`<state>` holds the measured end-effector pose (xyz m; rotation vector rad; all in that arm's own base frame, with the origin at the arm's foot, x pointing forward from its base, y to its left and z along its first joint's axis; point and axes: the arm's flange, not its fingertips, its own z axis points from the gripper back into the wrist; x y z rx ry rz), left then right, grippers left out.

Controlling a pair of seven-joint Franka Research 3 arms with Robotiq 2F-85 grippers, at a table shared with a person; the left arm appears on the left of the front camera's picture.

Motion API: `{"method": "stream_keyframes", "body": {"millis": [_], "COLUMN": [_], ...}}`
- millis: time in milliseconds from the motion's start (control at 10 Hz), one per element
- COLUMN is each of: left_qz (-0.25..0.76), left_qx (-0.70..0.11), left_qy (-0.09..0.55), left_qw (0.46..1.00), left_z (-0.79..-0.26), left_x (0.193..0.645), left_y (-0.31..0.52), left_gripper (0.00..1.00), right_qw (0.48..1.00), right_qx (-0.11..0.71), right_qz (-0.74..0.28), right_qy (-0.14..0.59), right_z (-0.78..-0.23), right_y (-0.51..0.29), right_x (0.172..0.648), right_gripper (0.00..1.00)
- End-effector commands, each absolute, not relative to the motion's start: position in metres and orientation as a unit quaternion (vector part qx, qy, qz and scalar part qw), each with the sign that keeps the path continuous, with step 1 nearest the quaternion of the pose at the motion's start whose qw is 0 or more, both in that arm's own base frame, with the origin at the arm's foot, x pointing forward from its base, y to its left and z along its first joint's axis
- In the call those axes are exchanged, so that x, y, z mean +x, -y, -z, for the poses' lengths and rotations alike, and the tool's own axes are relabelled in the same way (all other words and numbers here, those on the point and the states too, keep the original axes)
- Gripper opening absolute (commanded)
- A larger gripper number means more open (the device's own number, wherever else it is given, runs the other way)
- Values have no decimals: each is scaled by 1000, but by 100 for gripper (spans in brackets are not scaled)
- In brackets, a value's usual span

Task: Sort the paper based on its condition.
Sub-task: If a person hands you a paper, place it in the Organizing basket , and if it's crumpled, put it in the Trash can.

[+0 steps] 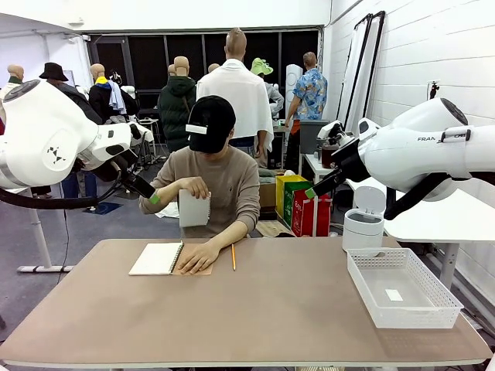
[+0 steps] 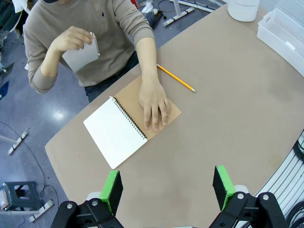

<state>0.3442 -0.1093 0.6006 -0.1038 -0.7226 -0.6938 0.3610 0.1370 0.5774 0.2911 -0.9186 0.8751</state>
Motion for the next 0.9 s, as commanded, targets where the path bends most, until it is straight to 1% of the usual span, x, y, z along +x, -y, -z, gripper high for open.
{"method": "stream_keyframes", "body": {"millis": [0,800], "left_qz": [334,334], "left_qx": [-54,-54], "left_qy": [351,351], "left_qw": [873,873], "left_z": [-601,-601], "left_x": [345,345], "left_y": [109,109], "left_gripper": [100,100], "right_qw": [796,796], "right_qx": [136,136], "right_qz": [-408,-408], "right_qy": [427,427], "right_z": [-577,-577], "right_y": [-137,-137], "right_x": [361,361], "right_gripper": [100,100]}}
